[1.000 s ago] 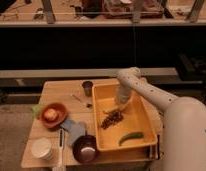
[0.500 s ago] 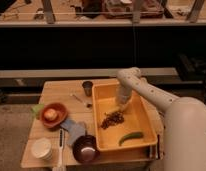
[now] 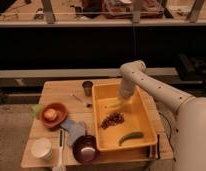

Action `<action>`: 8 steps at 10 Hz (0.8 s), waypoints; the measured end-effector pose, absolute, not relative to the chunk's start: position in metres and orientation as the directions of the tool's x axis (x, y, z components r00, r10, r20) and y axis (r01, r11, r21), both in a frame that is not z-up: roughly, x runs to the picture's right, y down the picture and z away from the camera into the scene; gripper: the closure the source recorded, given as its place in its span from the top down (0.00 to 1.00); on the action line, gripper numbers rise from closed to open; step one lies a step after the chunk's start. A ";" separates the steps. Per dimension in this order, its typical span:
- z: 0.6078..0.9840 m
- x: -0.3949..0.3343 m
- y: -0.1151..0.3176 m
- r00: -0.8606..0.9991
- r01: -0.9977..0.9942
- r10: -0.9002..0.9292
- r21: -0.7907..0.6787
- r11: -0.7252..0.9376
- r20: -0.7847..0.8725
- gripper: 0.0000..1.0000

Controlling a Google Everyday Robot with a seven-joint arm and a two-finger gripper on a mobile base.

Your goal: Place banana in purple bowl

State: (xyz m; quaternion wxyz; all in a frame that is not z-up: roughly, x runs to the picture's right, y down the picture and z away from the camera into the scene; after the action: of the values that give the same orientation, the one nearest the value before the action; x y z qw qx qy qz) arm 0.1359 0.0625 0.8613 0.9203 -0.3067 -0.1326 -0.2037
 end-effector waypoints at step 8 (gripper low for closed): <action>0.745 0.096 0.046 0.774 0.601 -0.416 -0.348 0.720 0.477 0.00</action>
State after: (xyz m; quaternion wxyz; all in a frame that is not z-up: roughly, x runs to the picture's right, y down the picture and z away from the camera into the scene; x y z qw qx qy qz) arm 0.0956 0.0465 0.7448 0.9084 -0.2487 -0.1858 -0.2799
